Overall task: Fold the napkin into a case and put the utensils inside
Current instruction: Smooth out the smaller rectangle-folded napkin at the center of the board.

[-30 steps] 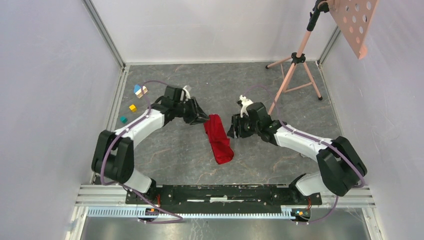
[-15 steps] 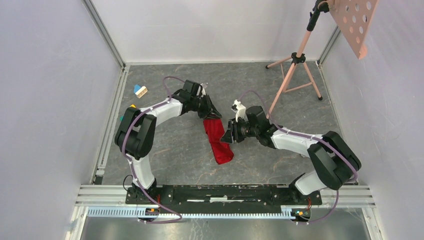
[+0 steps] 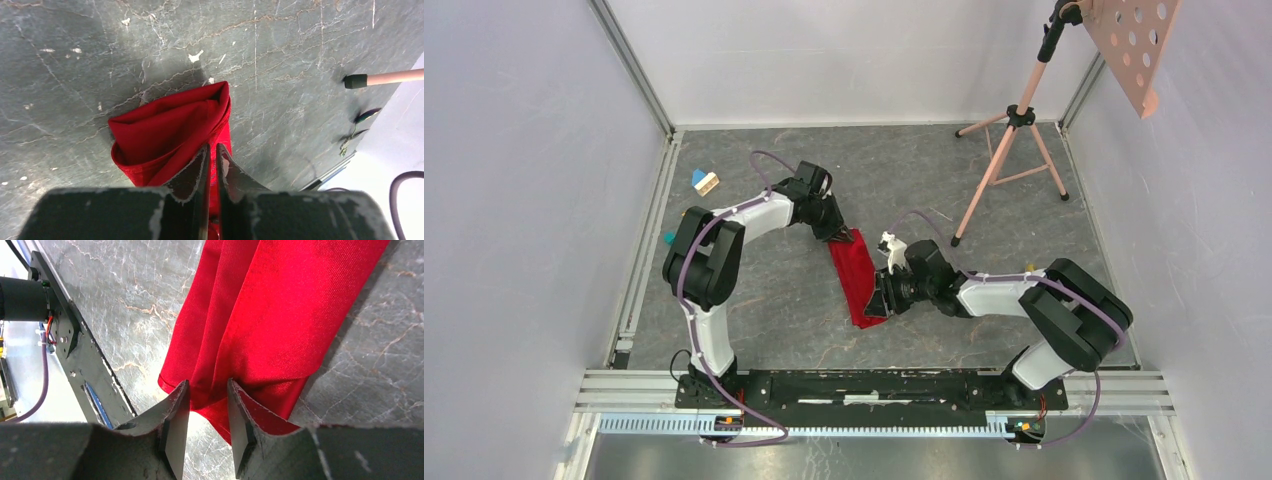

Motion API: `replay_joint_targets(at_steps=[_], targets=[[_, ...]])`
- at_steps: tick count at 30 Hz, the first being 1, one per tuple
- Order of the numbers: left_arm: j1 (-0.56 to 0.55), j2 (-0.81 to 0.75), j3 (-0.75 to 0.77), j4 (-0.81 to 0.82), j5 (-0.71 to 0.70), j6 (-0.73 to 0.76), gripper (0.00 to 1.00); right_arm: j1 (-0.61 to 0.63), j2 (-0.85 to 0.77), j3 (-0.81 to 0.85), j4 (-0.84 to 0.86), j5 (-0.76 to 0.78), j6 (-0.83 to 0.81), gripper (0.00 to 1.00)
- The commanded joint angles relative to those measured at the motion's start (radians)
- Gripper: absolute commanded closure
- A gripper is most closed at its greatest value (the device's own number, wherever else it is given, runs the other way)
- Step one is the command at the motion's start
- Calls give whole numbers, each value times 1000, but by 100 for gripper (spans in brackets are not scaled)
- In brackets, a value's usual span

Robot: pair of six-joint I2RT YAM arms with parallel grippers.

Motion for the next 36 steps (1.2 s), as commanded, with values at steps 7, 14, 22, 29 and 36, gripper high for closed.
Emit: replay_joint_targets(at_steps=[7,14,22,29,36], targets=[[3,-194,70,-125,-48,121,69,16,-82,153,-178,125,-134,51],[16,-242,-30,-131,-140,129,53,147,-48,299,-380,427,-254,22],[24,-194,-71,-79,-144,105,53,283,32,361,-451,671,-273,30],[23,-114,-72,-31,-132,85,67,354,66,363,-511,842,-312,46],[26,-78,-54,-33,-161,92,79,360,14,297,-522,885,-281,62]])
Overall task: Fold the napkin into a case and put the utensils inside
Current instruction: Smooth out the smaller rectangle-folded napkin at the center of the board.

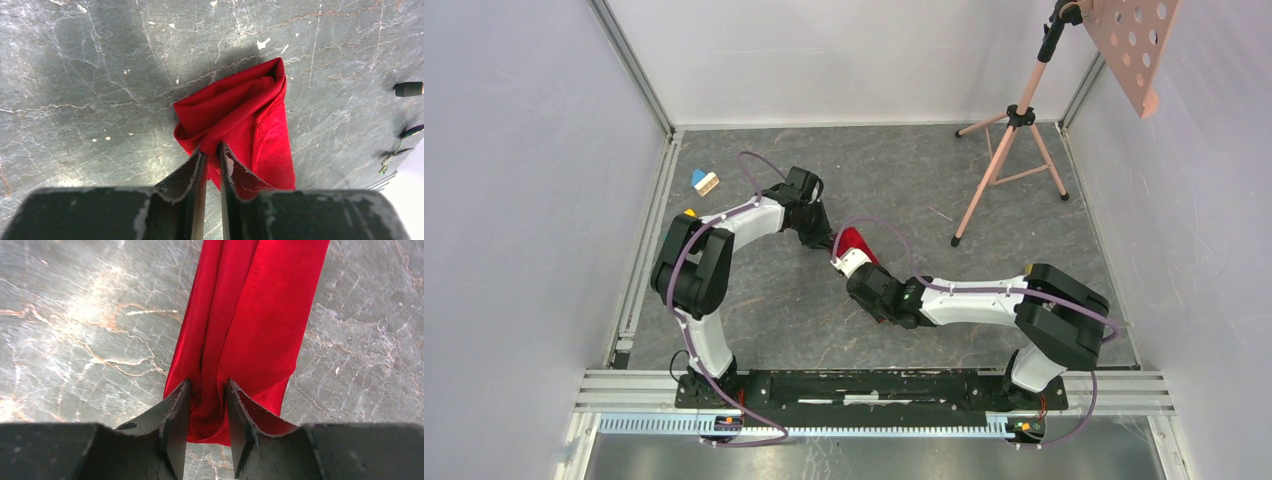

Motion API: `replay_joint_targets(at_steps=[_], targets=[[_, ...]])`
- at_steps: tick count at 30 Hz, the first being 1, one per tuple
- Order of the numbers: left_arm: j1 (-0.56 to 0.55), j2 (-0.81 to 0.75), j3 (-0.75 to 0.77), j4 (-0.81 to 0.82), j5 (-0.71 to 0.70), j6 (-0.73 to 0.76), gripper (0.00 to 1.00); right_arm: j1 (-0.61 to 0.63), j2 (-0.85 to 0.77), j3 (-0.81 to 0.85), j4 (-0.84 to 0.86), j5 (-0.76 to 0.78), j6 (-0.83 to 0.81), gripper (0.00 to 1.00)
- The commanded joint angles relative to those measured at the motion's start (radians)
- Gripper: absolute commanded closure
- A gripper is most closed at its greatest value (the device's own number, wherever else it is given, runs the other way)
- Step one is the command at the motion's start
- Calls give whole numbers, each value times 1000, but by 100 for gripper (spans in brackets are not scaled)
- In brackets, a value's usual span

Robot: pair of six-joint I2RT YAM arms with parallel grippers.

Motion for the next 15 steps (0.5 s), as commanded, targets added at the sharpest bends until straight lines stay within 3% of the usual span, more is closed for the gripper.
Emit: replay_joint_targets(at_steps=[1,9,12,15], targets=[[2,7,21,34,-25,14,81,-4,-65,-28,8,18,14,62],[7,-45,-9,24,-16,18,80,-142,-148,34,122,-218,39,27],[14,-58,-22,36,9,6,79,-234,-103,62,165,-276,40,28],[16,-57,-35,51,21,-3,79,-288,-17,138,181,-309,39,42]])
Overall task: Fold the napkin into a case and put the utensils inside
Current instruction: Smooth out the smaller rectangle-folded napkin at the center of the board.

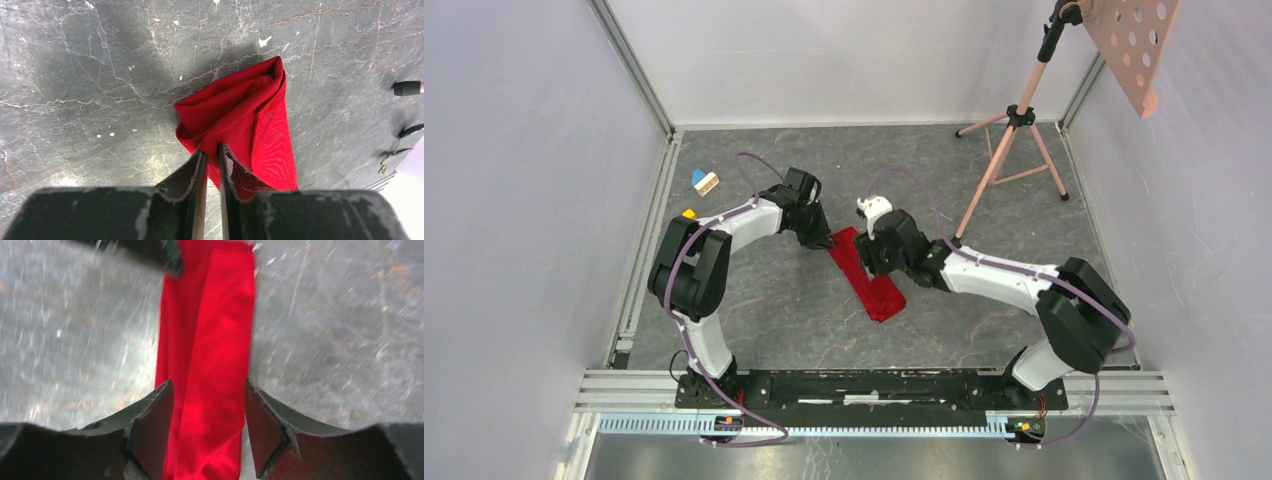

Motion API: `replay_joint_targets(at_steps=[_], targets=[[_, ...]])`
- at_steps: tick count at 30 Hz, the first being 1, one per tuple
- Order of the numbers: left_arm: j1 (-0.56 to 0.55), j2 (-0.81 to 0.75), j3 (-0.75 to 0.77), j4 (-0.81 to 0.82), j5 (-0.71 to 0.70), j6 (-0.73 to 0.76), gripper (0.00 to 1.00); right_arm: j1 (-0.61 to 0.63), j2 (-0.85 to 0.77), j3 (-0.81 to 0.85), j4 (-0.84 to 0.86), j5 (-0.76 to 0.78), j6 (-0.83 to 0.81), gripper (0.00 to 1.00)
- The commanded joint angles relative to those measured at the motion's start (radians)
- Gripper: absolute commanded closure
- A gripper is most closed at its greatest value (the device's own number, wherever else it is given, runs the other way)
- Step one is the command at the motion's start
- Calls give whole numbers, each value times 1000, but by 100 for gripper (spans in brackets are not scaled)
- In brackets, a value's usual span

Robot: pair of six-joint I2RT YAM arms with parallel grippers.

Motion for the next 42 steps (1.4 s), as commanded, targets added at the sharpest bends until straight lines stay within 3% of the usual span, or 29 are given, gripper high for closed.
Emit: replay_joint_targets(at_steps=[1,9,25,27,30,33,34,42], targets=[[11,-43,-25,52,33,-8,79,-66,113,132,88,-85,3,43],[33,-34,-71,122,92,-51,83,-67,308,277,125,-41,-16,46],[34,-26,-96,172,130,-79,86,-67,417,316,161,42,-55,58],[34,-26,-100,173,132,-80,86,-67,422,316,171,54,-53,61],[33,-26,-108,178,135,-80,86,-68,430,319,181,70,-53,75],[35,-26,-116,183,135,-80,86,-67,430,327,179,85,-51,96],[35,-28,-118,184,138,-82,86,-67,425,329,177,87,-51,100],[34,-53,-141,193,146,-85,86,-67,263,231,192,-26,29,100]])
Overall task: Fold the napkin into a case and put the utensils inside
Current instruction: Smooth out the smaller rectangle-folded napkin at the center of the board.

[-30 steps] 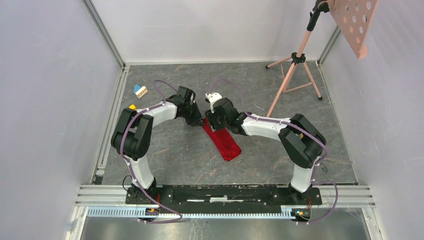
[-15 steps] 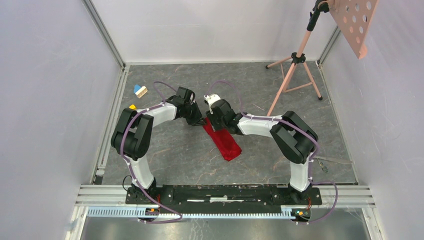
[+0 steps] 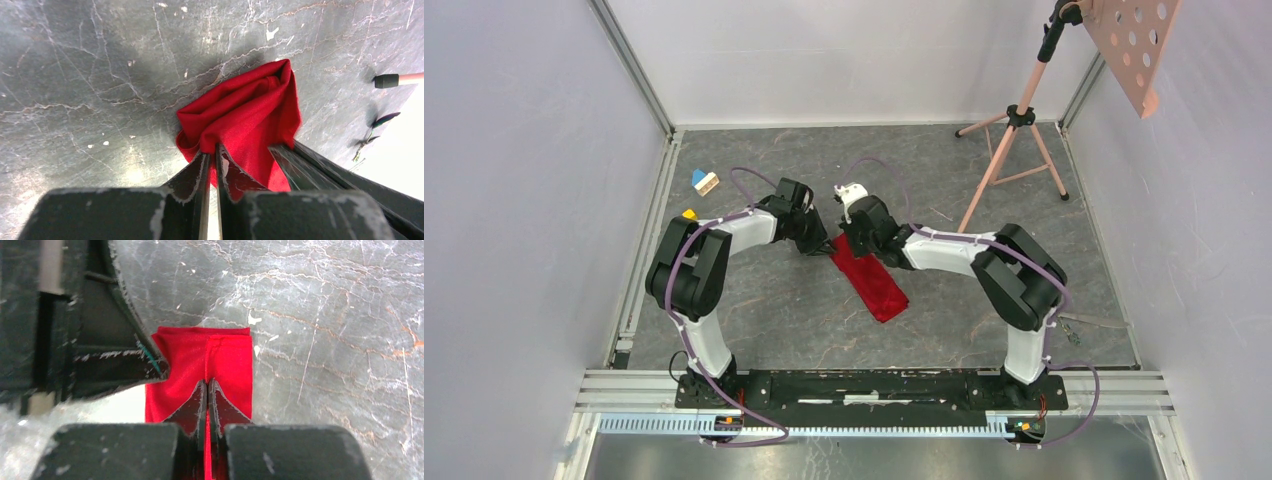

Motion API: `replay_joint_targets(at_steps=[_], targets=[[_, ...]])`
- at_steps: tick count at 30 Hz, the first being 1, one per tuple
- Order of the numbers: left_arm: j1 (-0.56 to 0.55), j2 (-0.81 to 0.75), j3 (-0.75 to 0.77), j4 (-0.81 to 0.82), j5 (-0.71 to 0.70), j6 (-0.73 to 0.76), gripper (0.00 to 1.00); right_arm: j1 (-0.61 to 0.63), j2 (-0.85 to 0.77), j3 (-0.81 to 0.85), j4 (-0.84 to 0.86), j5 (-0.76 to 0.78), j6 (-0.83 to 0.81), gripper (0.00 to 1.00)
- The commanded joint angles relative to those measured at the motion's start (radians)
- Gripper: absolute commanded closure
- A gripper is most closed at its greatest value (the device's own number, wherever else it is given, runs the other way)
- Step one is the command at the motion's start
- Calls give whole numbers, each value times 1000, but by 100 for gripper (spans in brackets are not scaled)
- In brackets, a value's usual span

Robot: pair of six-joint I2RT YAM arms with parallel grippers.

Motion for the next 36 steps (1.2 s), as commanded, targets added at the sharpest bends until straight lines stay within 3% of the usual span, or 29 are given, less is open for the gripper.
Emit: replay_joint_targets(at_steps=[1,9,18,25,31,36], targets=[[1,-48,-20,25,33,-30,86,0,-156,-68,68,-71,77,100],[1,-49,-43,47,61,-40,85,-10,-173,-138,131,-119,106,100],[1,-192,-56,-12,66,-20,61,-58,-195,-179,152,-150,112,100],[2,-242,-25,-39,45,-66,67,-90,-222,-219,189,-210,146,100],[-6,-235,-23,-14,21,-93,64,-95,-231,-227,195,-217,150,100],[-36,-122,48,43,134,-96,79,-96,-238,-228,194,-218,151,100]])
